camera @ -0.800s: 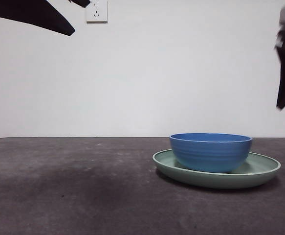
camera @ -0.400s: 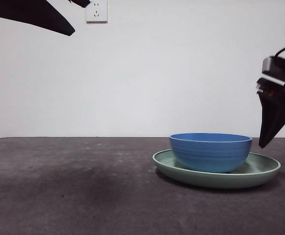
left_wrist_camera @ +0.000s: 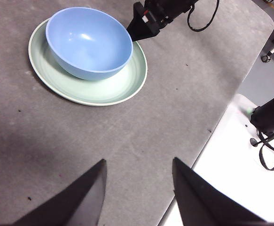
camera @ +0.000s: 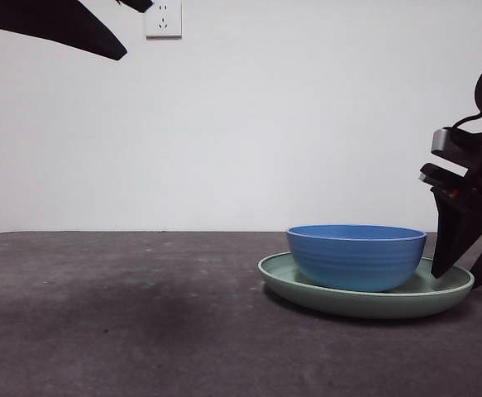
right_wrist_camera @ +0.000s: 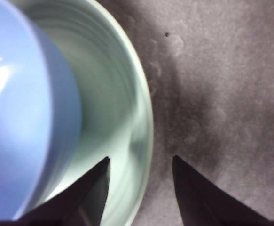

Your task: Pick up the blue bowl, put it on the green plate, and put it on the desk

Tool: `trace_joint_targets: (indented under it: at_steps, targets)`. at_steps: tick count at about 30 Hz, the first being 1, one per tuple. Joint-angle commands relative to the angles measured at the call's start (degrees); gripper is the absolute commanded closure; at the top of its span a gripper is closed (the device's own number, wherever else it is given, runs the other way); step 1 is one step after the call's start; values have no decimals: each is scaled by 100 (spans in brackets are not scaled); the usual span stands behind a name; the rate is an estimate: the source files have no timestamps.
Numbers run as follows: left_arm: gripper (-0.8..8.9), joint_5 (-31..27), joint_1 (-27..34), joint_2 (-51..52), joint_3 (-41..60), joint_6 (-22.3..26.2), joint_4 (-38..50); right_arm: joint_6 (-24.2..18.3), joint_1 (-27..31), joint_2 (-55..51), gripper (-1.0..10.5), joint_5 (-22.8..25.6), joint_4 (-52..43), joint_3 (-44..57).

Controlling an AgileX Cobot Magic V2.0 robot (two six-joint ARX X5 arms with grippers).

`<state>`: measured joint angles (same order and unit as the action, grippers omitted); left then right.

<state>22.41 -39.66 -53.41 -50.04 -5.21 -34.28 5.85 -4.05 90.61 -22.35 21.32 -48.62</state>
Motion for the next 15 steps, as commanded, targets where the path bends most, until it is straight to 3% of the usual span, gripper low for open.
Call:
trace_joint_targets:
  at_steps: [1,5,15]
  targets:
    - [588,11,-52,-50,-24,48,66,98,-4,118,778,-15,-140,-94]
    - [588,11,-52,-50,-24,48,66,103,-4,125,895,-15,-238,-94]
    - [588,11,-52,-50,-24,46,59,153,20,155,935,2,-234,-94]
